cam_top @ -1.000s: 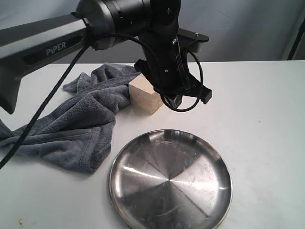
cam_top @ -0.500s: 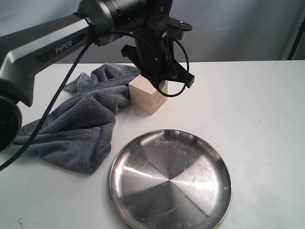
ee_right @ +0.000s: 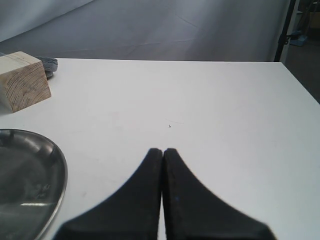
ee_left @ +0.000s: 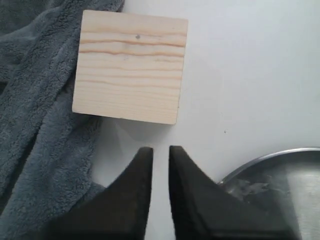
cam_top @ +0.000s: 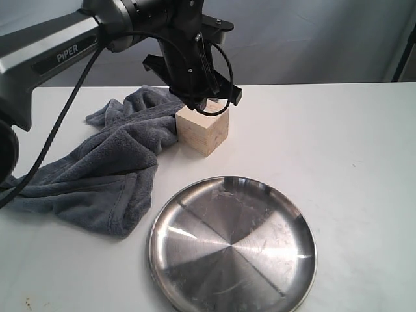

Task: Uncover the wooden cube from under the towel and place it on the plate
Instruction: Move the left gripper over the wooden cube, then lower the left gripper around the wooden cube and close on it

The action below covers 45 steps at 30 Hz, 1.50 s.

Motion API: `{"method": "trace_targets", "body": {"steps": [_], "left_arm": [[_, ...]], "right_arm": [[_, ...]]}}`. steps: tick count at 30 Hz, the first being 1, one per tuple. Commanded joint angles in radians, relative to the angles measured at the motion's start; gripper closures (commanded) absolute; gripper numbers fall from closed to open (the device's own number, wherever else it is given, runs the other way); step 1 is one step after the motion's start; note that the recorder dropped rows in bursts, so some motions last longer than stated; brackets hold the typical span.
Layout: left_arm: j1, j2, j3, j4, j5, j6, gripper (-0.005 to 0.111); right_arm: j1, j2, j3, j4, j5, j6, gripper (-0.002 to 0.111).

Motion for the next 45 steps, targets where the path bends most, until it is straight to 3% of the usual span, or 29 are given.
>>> {"method": "trace_targets", "body": {"steps": [1,5,11,22,24,26,45], "left_arm": [[0.0,-0.002,-0.01,0.002,-0.017,-0.007,0.062],[0.0,-0.002,-0.008,0.002,-0.041,0.006,0.038],[0.0,-0.002,-0.008,0.051,-0.103,0.02,0.022],[0.0,-0.002,-0.008,0.058,-0.19,0.016,0.021],[0.0,-0.002,-0.008,0.094,-0.222,0.016,0.015],[0.0,-0.002,-0.008,0.11,-0.255,0.016,0.002],[0.024,0.059,-0.006,0.1,-0.315,0.009,0.002]], "right_arm": [[0.004,0.002,0.004,0.0,-0.005,-0.001,0.108],[0.004,0.002,0.004,0.0,-0.005,-0.001,0.108],[0.004,0.002,0.004,0.0,-0.005,-0.001,0.108],[0.004,0.002,0.004,0.0,-0.005,-0.001,0.108],[0.004,0.002,0.004,0.0,-0.005,-0.001,0.108],[0.004,0.002,0.004,0.0,-0.005,-0.001,0.108],[0.004,0.002,0.004,0.0,-0.005,-0.001,0.108]]}}
